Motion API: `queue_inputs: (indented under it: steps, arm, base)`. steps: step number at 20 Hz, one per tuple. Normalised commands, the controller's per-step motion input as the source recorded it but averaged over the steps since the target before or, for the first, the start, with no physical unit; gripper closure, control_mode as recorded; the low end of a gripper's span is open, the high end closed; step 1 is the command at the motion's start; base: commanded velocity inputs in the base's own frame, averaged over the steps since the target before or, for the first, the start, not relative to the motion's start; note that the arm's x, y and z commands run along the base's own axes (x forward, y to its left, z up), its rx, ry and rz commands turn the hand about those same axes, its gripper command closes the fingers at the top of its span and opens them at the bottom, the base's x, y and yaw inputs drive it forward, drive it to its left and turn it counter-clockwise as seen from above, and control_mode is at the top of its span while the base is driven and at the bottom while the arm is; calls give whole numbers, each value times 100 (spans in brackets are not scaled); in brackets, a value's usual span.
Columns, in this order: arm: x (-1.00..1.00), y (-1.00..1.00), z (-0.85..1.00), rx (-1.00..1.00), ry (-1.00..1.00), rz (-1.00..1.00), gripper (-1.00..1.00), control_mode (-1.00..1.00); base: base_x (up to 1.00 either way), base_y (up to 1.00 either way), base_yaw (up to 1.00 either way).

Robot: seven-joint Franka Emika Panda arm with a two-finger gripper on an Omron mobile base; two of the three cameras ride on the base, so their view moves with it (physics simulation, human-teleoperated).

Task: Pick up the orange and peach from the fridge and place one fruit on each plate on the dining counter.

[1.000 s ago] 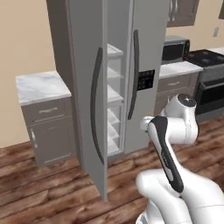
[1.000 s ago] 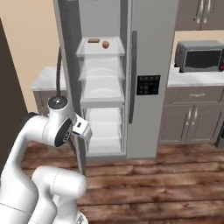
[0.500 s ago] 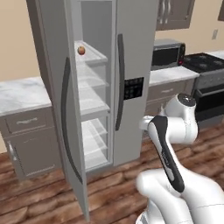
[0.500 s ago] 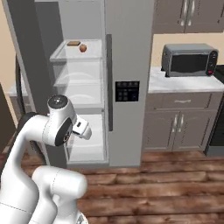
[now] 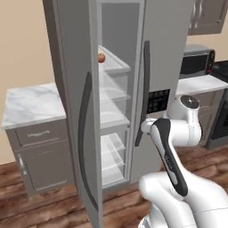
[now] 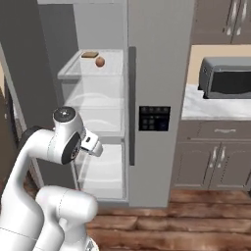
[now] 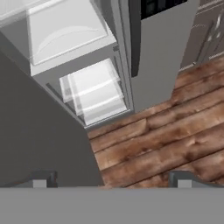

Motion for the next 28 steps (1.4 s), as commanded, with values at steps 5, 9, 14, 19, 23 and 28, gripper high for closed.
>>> queue_inputs:
  steps: [5, 9, 14, 19, 23, 28]
  arm:
    - [0, 0, 0, 0, 0, 0, -100, 100]
    - [0, 0, 0, 0, 0, 0, -100, 100]
    - [0, 0, 0, 0, 0, 0, -100, 100]
    - [0, 0, 0, 0, 0, 0, -100, 100]
    - [0, 0, 0, 0, 0, 0, -100, 100]
    - [0, 0, 0, 0, 0, 0, -100, 100]
  base:
    - [66, 0, 17]
    - [70, 0, 18]
    - [64, -7, 18]
    - [49, -24, 17]
    - [50, -23, 18]
    - [52, -17, 16]
